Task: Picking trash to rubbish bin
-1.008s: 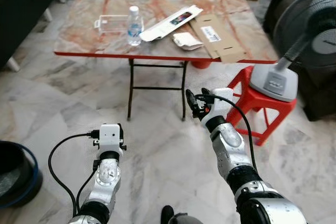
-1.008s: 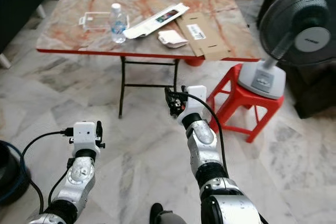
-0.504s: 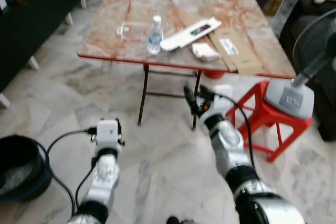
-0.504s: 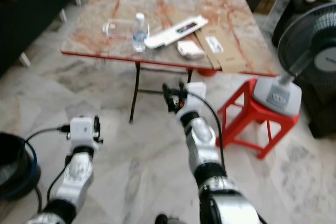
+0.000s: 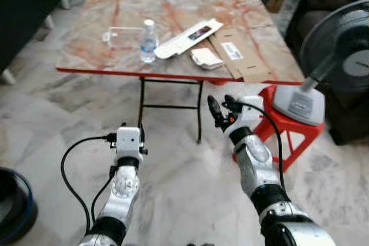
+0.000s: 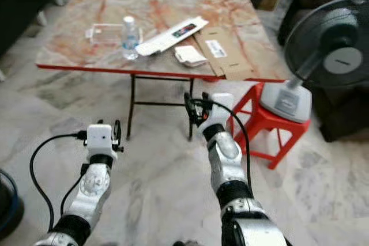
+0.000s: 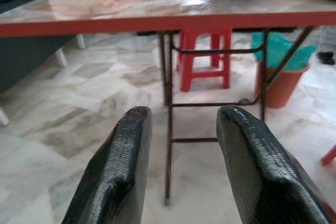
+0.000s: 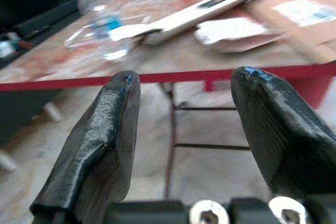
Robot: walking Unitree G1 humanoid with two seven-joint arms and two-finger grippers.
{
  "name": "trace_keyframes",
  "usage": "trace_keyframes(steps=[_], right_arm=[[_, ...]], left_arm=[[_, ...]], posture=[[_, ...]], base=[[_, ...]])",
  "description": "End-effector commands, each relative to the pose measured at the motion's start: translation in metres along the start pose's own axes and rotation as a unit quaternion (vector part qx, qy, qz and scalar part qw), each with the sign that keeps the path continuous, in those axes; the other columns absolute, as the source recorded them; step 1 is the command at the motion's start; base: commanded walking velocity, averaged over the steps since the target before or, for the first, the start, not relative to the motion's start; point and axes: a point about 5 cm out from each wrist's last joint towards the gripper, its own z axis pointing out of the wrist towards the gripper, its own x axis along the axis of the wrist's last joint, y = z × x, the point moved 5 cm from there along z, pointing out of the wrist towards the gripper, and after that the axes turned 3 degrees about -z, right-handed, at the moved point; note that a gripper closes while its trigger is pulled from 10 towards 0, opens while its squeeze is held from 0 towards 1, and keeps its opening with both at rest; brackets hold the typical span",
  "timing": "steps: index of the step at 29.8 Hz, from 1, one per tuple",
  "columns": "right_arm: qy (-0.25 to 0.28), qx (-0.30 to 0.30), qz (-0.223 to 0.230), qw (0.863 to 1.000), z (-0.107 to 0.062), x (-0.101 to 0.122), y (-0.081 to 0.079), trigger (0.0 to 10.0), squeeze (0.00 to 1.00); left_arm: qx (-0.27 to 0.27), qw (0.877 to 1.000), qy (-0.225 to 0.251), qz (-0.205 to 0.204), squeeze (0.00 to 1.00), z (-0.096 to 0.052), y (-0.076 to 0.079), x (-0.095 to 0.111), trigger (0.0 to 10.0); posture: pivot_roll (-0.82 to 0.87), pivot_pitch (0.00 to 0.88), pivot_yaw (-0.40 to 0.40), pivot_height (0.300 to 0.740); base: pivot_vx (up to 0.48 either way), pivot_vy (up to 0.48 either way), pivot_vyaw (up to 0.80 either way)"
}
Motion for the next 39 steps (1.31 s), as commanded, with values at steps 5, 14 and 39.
trace_keyframes(steps=[5, 14, 39], right_arm=[[-0.003, 0.006, -0.013, 1.000, -0.005, 0.000, 0.004, 10.0, 0.00], [-0.015, 0.041, -0.012, 0.999, 0.000, -0.003, -0.015, 10.0, 0.00], [-0.006, 0.037, -0.025, 0.999, 0.008, 0.008, -0.010, 10.0, 0.00]], left_arm=[[-0.007, 1.000, -0.004, -0.005, 0.00, 0.000, 0.010, 0.001, 10.0], [-0.003, 1.000, 0.000, -0.015, 0.00, -0.003, 0.014, 0.002, 10.0], [-0.007, 0.999, 0.038, -0.017, 0.00, 0.014, 0.015, 0.027, 10.0]], posture=[[0.04, 0.169, -0.125, 0.740], [0.04, 0.168, -0.155, 0.740], [0.07, 0.139, -0.132, 0.740]], base=[[0.277, 0.000, -0.48], [0.279, 0.000, 0.00], [0.281, 0.000, 0.16]])
